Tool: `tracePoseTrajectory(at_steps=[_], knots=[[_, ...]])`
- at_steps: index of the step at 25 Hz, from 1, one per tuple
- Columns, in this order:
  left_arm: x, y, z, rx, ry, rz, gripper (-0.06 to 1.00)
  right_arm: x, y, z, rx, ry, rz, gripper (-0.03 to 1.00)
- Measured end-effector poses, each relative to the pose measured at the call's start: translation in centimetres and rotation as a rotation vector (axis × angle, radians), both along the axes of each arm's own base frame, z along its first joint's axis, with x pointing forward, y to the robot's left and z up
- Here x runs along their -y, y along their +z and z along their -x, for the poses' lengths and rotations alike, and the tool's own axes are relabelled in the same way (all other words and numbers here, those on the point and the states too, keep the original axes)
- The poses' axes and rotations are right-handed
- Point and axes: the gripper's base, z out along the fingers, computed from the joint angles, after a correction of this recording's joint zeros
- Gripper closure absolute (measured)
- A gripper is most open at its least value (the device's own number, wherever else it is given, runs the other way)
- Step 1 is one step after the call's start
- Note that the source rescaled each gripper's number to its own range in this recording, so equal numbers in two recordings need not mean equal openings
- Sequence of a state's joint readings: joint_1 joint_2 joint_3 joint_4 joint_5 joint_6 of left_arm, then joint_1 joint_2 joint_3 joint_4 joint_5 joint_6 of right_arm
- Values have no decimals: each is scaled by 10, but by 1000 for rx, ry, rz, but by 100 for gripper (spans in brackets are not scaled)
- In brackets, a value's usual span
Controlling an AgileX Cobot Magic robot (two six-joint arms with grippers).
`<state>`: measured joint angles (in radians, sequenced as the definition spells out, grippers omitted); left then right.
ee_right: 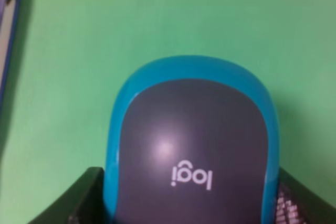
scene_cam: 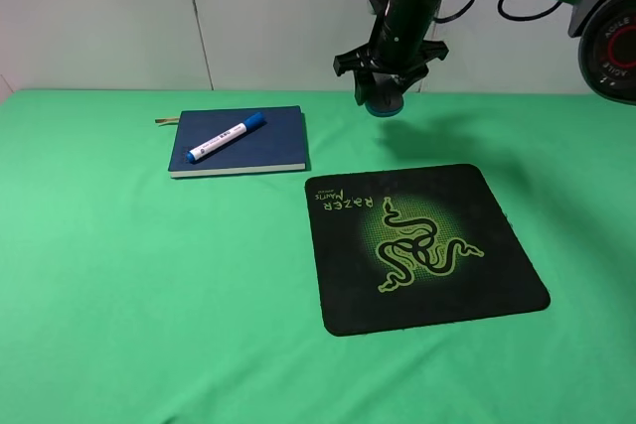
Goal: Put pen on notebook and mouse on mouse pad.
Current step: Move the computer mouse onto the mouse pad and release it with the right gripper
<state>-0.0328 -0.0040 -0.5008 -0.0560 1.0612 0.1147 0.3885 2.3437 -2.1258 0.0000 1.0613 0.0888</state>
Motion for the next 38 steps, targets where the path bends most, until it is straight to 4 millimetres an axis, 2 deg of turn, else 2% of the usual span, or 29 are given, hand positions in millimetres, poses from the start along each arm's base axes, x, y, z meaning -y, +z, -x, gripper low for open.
tracePoseTrajectory(at_steps=[9,12,17,19,25,33,38], knots=[[0,0,0,0,0,0,-6,3,-2,7,-74,4,43,97],[0,0,0,0,0,0,-6,-5,-3,14,-75,26,71,97],[0,0,0,0,0,0,-6,-30,-1,40,-63,82,81,97],[0,0,0,0,0,0,-6,-33,0,49,-59,97,79,97],[0,0,0,0,0,0,-6,-16,-11,81,-74,89,92,97],[0,0,0,1,0,0,-6,16,-29,140,-76,51,66,97],[0,0,0,1,0,0,-6,29,-46,167,-112,41,61,97]])
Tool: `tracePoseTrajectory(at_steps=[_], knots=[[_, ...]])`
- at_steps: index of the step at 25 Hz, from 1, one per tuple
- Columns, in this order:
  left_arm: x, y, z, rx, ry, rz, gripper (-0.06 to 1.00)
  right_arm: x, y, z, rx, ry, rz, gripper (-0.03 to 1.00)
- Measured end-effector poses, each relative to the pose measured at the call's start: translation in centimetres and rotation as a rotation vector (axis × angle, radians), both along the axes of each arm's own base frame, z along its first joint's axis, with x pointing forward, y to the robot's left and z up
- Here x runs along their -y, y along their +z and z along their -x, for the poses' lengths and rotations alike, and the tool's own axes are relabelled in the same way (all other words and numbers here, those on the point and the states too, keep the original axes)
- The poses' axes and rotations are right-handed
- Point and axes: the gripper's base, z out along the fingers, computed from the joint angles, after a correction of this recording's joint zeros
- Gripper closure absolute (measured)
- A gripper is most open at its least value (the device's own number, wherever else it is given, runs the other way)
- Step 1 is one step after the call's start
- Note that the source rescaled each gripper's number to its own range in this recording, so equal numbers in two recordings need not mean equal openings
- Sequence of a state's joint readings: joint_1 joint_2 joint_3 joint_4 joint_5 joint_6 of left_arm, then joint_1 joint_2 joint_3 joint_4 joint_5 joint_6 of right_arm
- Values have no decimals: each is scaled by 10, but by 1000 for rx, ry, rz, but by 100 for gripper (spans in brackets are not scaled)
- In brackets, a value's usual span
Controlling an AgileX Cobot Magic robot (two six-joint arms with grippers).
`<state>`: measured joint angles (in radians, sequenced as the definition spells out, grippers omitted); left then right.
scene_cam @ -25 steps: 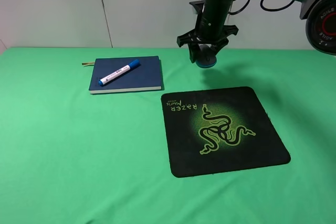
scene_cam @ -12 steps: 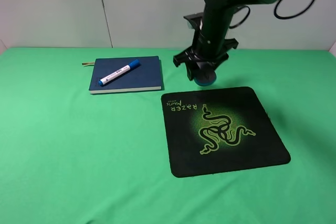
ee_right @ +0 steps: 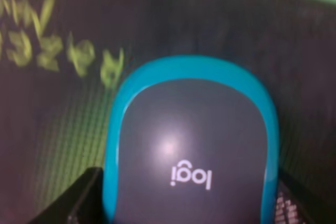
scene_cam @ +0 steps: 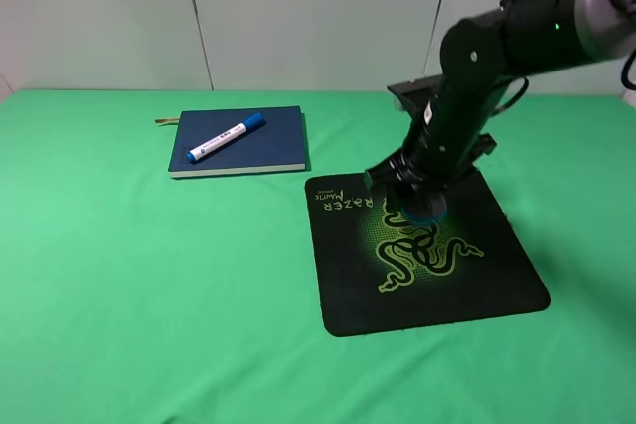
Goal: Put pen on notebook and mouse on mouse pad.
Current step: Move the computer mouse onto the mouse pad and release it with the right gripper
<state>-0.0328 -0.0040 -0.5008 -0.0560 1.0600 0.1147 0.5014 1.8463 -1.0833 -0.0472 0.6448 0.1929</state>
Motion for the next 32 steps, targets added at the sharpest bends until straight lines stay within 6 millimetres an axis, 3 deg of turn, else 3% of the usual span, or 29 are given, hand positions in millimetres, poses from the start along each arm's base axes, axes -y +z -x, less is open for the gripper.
tracePoseTrajectory(at_steps=[7,23,24,25,26,28,32], knots=[[0,0,0,0,0,0,-6,5,-18,14,-20,-24,-24,97],[0,0,0,0,0,0,-6,4,-18,14,-5,-8,-33,96],[0,0,0,0,0,0,-6,4,-18,14,-5,-8,-33,76],[0,0,0,0,0,0,-6,4,-18,14,-6,-12,-37,44],[0,0,0,0,0,0,-6,4,-18,14,-7,-15,-39,25],[0,0,0,0,0,0,-6,4,-18,14,-8,-18,-41,7],[0,0,0,0,0,0,-6,4,-18,14,-14,-19,-39,-2]])
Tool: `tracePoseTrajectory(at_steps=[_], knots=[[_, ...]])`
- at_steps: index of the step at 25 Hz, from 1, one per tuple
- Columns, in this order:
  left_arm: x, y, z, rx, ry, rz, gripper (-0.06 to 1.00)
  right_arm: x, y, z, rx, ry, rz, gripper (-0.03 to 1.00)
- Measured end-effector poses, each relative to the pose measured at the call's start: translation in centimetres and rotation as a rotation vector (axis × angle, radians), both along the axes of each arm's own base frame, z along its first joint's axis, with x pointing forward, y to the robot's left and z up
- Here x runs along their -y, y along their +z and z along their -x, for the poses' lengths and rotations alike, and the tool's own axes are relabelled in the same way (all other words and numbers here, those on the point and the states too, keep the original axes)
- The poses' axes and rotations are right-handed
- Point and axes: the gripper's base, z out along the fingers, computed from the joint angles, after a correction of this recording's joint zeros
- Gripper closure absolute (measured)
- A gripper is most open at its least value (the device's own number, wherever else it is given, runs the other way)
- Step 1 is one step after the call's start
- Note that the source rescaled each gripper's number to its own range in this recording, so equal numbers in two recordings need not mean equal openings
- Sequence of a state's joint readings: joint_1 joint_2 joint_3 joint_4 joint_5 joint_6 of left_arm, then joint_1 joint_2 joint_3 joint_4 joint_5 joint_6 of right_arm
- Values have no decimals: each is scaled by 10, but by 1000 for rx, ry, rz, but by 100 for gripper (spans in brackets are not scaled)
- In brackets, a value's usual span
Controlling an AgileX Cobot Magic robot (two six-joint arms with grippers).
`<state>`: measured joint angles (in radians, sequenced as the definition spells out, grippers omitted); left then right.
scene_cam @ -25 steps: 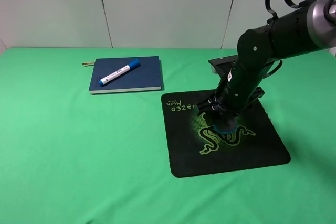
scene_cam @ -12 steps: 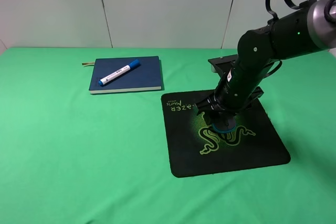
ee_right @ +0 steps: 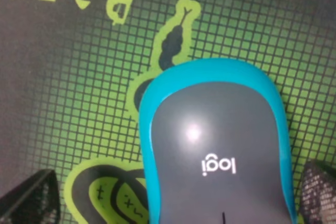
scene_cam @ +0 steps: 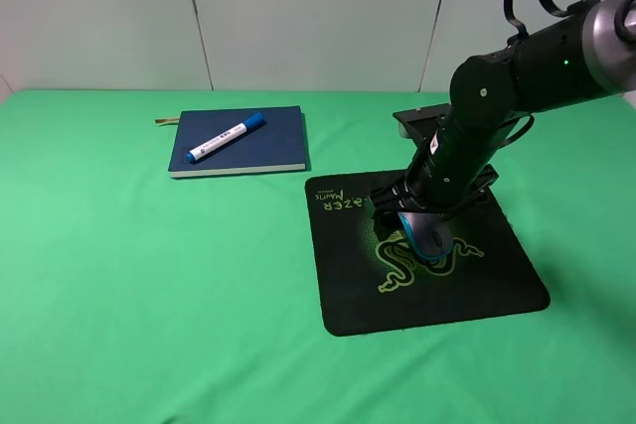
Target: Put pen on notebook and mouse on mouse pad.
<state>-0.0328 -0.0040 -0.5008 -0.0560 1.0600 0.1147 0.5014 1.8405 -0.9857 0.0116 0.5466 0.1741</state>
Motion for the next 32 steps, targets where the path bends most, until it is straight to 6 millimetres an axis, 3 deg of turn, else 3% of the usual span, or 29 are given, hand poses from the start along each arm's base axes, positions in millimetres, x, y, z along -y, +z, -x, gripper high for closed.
tracePoseTrajectory(at_steps=[10,15,23,32], knots=[[0,0,0,0,0,0,-6,1,0,2,-22,-1,10,-3],[0,0,0,0,0,0,-6,2,15,5,-39,0,19,-3],[0,0,0,0,0,0,-6,8,62,16,-42,5,20,-3],[0,0,0,0,0,0,-6,30,135,56,36,9,-23,-3]])
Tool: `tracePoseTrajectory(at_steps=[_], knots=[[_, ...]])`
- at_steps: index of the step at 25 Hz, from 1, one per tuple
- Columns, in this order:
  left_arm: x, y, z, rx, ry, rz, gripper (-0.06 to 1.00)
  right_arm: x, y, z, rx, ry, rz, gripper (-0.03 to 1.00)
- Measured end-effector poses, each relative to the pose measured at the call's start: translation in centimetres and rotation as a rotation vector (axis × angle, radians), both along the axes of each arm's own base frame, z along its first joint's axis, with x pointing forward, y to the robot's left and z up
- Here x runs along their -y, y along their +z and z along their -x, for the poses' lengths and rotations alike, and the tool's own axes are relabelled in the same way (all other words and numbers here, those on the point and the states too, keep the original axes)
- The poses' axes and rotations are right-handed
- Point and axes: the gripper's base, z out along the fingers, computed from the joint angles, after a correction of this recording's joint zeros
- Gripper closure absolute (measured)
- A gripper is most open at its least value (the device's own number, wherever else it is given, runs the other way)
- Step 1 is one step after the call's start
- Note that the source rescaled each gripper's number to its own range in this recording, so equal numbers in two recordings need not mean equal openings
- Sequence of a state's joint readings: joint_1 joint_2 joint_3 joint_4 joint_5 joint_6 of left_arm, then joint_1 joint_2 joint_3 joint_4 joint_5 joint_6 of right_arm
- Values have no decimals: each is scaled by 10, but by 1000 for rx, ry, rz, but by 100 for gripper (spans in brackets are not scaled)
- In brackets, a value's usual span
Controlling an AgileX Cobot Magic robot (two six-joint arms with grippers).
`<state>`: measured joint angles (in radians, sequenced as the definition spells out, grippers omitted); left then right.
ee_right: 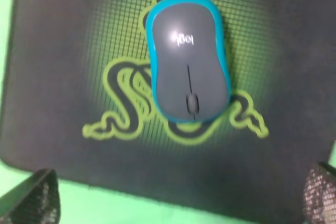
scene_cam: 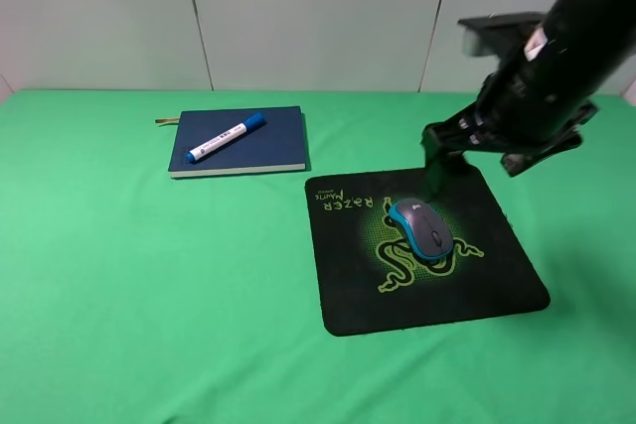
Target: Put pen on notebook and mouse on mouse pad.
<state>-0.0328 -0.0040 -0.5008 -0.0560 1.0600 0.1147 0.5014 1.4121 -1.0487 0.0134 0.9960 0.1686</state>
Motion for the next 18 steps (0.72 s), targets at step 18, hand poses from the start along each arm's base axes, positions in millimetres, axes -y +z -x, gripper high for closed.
tracePoseTrajectory(at_steps=[18], knots=[[0,0,0,2,0,0,-6,69,88,126,282,51,-124,-3]])
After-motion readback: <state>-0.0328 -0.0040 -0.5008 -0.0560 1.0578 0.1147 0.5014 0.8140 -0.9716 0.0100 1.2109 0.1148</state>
